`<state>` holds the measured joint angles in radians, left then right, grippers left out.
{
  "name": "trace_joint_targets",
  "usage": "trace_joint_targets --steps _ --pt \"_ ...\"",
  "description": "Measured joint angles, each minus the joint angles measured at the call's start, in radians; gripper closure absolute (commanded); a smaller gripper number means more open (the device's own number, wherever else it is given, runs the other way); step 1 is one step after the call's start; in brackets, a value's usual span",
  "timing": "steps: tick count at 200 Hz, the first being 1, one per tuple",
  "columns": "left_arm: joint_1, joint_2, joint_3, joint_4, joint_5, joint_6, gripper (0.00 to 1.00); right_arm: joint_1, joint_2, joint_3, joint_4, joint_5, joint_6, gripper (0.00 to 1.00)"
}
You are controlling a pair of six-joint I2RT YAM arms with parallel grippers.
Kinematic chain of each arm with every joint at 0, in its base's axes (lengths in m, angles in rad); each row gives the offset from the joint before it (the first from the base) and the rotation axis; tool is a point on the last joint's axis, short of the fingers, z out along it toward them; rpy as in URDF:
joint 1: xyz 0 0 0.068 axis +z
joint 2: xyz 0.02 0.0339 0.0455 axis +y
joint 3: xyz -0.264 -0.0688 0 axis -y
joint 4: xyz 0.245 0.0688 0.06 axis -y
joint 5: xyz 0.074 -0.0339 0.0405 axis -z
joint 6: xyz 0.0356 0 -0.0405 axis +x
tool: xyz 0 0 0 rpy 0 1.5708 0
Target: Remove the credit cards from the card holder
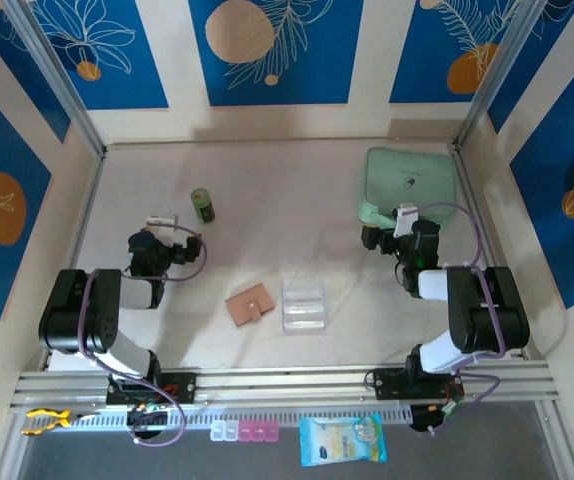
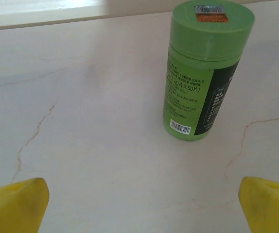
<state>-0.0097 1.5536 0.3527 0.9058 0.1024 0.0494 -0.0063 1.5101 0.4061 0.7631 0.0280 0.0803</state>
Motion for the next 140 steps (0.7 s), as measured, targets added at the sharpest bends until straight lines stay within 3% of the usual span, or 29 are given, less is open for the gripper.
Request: trace_joint_targets --steps 140 --pt "0.0 0.0 0.0 0.0 0.0 0.0 0.0 0.0 0.0 0.0 0.008 -0.001 0.0 0.01"
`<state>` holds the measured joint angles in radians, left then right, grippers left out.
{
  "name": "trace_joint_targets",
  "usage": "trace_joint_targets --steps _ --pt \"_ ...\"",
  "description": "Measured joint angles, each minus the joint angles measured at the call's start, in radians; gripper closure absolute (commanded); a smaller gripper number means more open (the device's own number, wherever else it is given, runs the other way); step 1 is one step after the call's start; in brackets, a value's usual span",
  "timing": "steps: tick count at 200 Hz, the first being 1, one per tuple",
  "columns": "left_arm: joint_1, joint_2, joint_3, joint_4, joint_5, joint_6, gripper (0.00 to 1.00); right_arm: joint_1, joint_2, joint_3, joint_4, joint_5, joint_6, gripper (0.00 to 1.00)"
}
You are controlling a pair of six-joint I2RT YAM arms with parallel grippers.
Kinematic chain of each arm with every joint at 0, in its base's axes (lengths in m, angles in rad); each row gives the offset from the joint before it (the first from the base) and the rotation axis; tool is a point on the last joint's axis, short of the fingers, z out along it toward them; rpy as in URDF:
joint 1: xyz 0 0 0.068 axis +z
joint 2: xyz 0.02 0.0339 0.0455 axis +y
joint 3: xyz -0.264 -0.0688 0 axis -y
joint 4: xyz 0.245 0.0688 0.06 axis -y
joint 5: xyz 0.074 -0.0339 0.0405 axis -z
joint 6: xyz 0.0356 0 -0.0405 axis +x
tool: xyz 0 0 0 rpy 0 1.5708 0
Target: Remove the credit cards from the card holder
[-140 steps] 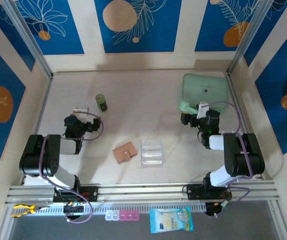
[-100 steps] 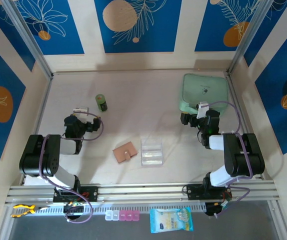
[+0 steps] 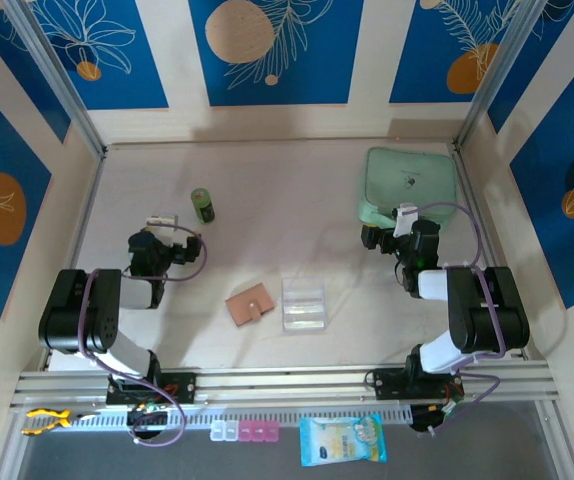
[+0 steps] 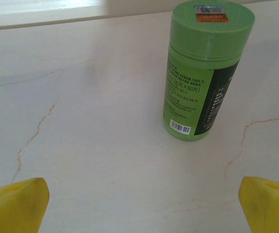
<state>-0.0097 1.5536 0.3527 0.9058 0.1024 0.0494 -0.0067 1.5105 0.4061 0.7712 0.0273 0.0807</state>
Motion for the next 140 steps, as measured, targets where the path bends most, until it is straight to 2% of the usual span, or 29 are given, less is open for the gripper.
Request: trace_joint_targets --steps 111,140 --pt "0.0 0.0 0.0 0.0 -0.001 0.0 0.0 -0.001 0.0 0.0 -0.002 0.004 0.003 0.01" --pt "0.0 -0.019 0.003 -0.023 -0.022 -0.011 0.0 0.008 -0.018 0.026 -0.064 0.022 0.002 0.01"
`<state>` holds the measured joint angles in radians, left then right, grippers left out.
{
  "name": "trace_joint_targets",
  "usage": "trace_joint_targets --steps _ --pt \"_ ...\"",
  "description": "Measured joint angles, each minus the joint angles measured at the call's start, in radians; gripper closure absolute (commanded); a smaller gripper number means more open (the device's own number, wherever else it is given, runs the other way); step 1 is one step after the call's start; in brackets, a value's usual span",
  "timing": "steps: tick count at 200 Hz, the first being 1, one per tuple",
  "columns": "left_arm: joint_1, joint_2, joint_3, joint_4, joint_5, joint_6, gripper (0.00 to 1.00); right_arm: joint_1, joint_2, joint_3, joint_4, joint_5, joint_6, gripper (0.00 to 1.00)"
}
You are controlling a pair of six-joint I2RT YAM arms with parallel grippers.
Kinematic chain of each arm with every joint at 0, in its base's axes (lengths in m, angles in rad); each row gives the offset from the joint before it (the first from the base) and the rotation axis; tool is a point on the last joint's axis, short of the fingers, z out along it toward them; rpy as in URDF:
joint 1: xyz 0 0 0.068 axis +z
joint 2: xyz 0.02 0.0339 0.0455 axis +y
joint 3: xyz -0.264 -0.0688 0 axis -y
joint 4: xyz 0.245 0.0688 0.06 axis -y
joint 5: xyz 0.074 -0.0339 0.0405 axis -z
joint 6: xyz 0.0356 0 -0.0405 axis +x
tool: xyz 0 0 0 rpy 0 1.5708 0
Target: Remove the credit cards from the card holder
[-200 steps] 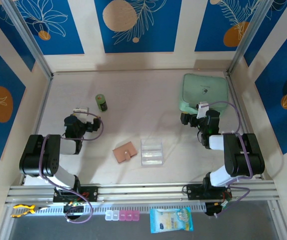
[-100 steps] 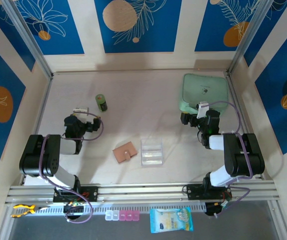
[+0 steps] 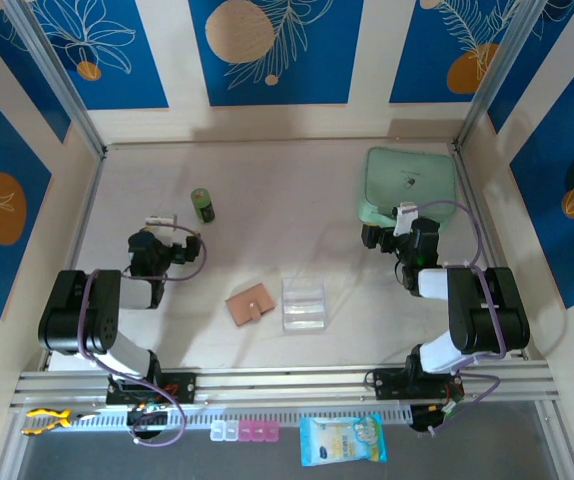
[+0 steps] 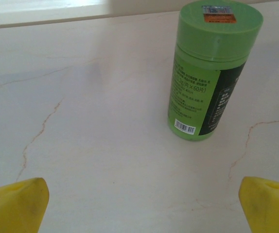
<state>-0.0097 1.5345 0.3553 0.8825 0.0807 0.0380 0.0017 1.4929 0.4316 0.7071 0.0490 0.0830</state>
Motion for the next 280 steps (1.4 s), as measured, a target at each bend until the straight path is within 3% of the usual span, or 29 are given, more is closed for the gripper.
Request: trace_joint_targets --steps 72,126,207,231,249,280 --pt "-0.007 -0.203 0.105 -0.269 -0.068 -0.035 0.0 0.068 -0.172 0.057 -0.248 0.035 -0.005 0.0" --pt "-0.016 -0.301 0.306 -0.69 -0.066 -0.154 0.01 0.196 -0.266 0.204 -0.597 0.078 0.017 0.06" --pt "-0.02 -0.455 0.579 -1.311 -0.002 -0.246 0.03 0.358 -0.276 0.401 -1.081 0.145 0.269 0.3" --pt "-0.02 -0.498 0.577 -1.356 0.013 -0.227 0.05 0.407 -0.275 0.406 -1.172 0.153 0.351 0.42" --pt "-0.02 -0.543 0.536 -1.355 0.019 -0.211 0.05 0.45 -0.272 0.409 -1.226 0.158 0.389 0.57" --pt "-0.02 -0.613 0.481 -1.356 0.023 -0.181 0.04 0.514 -0.246 0.422 -1.294 0.158 0.461 0.59"
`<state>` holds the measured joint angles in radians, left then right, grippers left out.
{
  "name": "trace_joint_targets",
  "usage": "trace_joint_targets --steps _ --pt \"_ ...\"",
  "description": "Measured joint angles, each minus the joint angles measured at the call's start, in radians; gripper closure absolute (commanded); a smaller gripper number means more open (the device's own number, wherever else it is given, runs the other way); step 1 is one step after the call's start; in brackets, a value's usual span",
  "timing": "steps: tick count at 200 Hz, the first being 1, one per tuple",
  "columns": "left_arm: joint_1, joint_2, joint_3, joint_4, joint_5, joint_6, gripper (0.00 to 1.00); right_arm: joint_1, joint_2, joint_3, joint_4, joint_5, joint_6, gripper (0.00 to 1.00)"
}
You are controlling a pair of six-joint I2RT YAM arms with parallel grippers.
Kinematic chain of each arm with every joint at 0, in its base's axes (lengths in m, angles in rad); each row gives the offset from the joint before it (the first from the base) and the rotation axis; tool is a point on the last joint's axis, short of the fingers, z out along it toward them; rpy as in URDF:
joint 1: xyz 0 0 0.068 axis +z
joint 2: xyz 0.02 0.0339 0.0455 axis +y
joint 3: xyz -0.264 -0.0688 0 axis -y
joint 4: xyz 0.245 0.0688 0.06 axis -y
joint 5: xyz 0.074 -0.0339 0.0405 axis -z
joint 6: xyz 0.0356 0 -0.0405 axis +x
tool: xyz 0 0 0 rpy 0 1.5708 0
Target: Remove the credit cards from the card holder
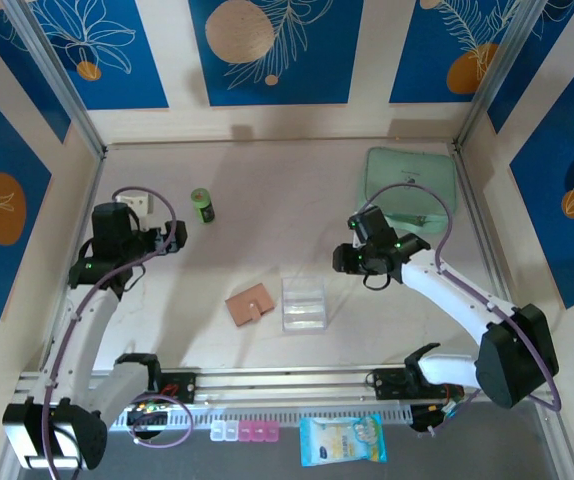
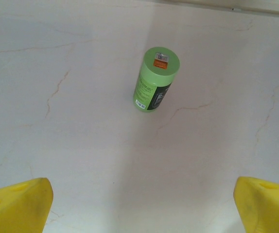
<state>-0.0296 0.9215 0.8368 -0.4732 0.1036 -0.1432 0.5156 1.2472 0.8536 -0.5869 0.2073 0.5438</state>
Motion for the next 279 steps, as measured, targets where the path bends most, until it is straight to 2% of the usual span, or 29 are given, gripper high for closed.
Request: trace_joint_targets --steps 67,141,279 --pt "0.0 0.01 -0.01 0.013 0.006 0.03 0.02 0.109 0.025 0.0 -0.024 0.017 0.114 0.69" --pt "0.0 0.026 -0.01 0.02 0.027 0.041 0.03 0.171 0.124 0.005 -0.028 0.033 0.167 0.72" --pt "0.0 0.026 -0.019 0.04 0.065 0.048 0.03 0.195 0.196 0.057 -0.001 0.033 0.172 0.8"
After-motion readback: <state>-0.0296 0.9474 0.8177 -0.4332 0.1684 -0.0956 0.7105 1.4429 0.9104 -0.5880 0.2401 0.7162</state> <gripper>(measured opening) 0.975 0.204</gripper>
